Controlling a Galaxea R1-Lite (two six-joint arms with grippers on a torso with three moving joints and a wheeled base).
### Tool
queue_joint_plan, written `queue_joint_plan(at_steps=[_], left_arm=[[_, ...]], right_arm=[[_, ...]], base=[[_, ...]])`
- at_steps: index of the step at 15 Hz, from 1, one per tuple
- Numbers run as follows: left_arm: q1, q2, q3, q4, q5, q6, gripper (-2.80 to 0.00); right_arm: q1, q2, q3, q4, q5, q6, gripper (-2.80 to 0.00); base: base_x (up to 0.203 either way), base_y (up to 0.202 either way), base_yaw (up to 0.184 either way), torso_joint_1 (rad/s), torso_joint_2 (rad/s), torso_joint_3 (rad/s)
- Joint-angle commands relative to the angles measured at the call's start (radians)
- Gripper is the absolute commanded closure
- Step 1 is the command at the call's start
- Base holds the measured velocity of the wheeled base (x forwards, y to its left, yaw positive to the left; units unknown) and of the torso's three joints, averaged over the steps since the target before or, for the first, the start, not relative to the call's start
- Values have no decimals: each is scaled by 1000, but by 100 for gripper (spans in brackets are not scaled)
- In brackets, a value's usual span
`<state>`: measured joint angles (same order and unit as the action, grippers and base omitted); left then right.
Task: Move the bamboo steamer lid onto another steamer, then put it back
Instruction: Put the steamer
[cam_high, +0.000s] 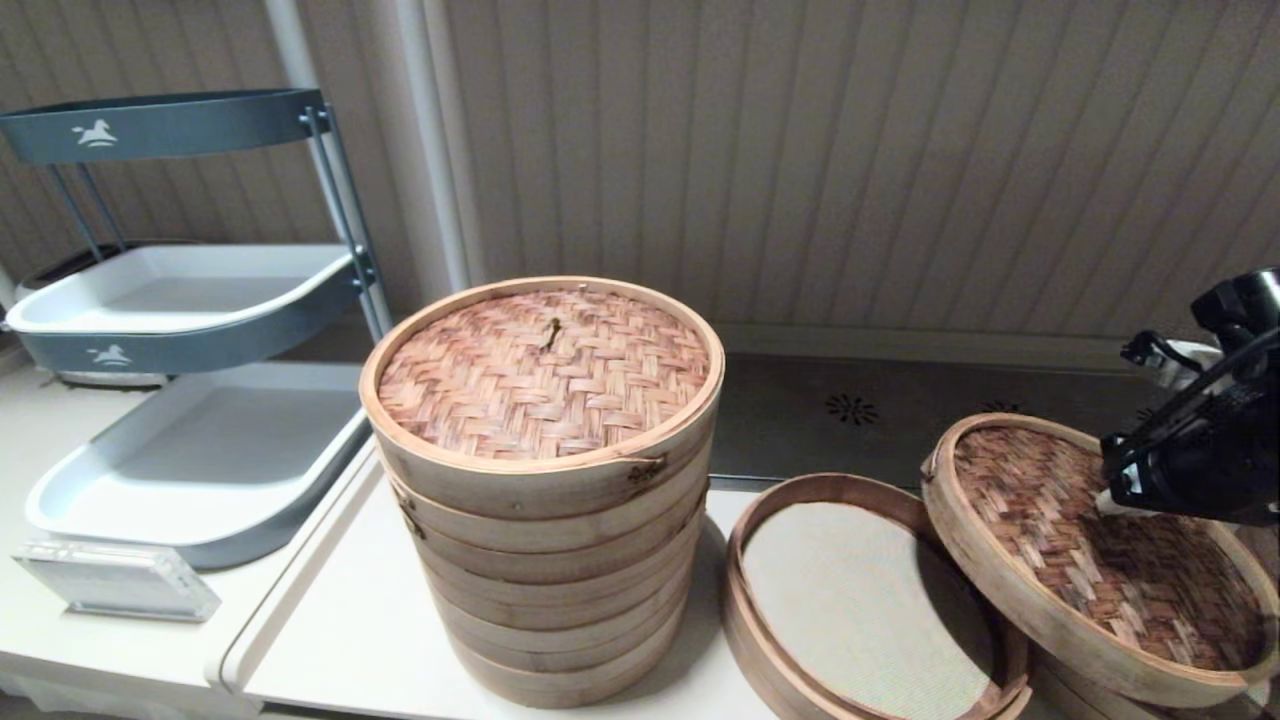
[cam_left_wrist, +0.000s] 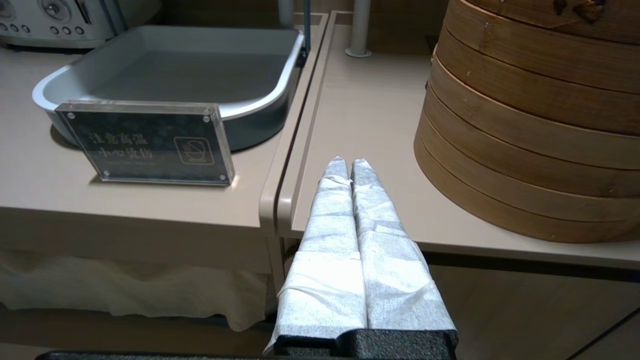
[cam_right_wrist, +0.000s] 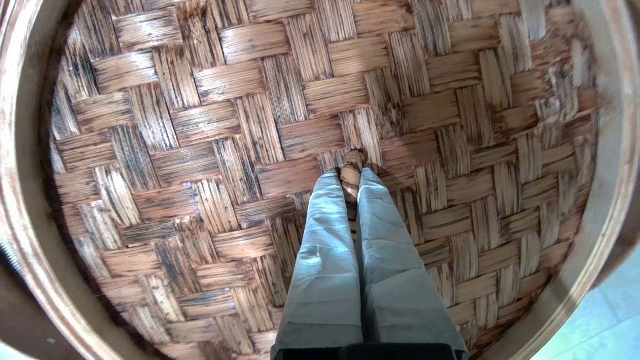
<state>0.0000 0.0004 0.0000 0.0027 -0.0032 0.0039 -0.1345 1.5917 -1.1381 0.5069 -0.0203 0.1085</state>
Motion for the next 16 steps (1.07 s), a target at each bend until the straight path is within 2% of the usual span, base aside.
queue_joint_plan(at_steps=[1, 4, 13, 16], left_arm=[[0, 1, 3, -1, 0, -1, 0], [0, 1, 3, 0, 0, 1, 0], [0, 1, 3, 0, 0, 1, 0], [0, 1, 3, 0, 0, 0, 0]], right_arm=[[53, -5, -3, 2, -12, 11, 0], [143, -12, 3, 4, -33, 37, 0], [406, 4, 11, 5, -164, 147, 0], [457, 11, 11, 5, -202, 152, 0]], base=[[0, 0, 0, 0, 0, 0], [0, 0, 0, 0, 0, 0], [0, 0, 0, 0, 0, 0], [0, 0, 0, 0, 0, 0]])
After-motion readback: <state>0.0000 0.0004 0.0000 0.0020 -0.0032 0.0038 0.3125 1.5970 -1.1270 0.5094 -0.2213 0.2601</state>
